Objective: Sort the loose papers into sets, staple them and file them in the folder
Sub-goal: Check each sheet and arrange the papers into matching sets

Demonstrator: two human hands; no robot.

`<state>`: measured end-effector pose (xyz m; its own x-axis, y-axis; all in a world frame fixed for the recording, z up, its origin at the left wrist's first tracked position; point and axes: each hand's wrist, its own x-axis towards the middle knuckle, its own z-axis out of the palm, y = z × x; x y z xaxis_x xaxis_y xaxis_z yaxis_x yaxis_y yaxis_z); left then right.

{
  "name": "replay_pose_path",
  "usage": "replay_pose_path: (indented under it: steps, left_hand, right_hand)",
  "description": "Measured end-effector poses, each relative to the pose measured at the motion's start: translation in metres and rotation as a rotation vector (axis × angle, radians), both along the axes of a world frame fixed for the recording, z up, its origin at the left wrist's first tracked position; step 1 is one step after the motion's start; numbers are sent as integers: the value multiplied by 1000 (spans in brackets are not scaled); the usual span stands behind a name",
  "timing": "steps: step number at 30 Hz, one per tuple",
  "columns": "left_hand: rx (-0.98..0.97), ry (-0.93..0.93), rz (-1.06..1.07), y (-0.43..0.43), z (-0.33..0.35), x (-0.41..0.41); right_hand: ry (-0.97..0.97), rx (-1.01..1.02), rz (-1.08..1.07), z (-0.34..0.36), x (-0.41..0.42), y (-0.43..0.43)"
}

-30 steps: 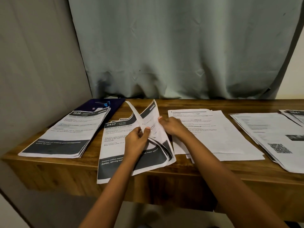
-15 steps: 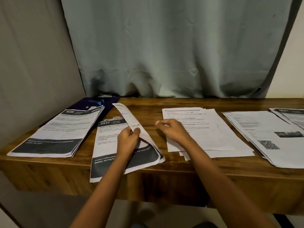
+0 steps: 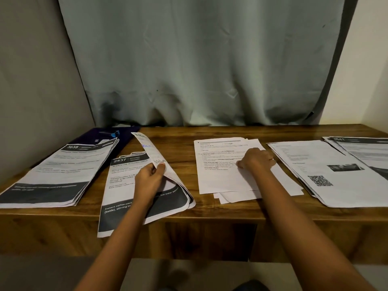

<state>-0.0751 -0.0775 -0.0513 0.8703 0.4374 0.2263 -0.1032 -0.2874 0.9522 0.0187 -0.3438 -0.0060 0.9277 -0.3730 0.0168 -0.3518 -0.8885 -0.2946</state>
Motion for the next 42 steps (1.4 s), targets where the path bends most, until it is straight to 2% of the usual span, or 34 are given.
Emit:
replay_pose_path:
  steps: [6, 15, 19, 24, 26, 29, 34, 37, 40, 42]
  left_hand:
    - [-7, -1, -4, 0, 1, -3]
    - [-13, 18, -8, 2, 0, -1]
    - [-19, 20, -5, 1, 1, 0]
    - [-80, 45, 26, 0, 7, -2]
    - [-83, 49, 54, 0, 13, -4]
    - [39, -2, 118, -1, 27, -9]
    - [191, -40, 126, -5, 61, -10]
    - [260, -47, 143, -7, 72, -4]
    - [304, 13, 117, -16, 73, 1]
    - [298, 97, 15, -24, 70, 2]
  right_hand:
    - [151, 82, 51, 14, 5, -12]
    - [212, 202, -26, 3, 27, -23]
    - [58, 172, 52, 9, 11, -17]
    - [-314, 209, 111, 19, 10, -6]
    - [-373, 248, 194, 37, 8, -2]
    - [-392, 307, 340, 63, 2, 7]
    - [-257, 387, 514, 68, -8, 41]
    - [-146, 536, 559, 52, -17, 66]
    - [-34, 621, 566, 33, -22, 88]
    - [26, 638, 553, 26, -26, 99]
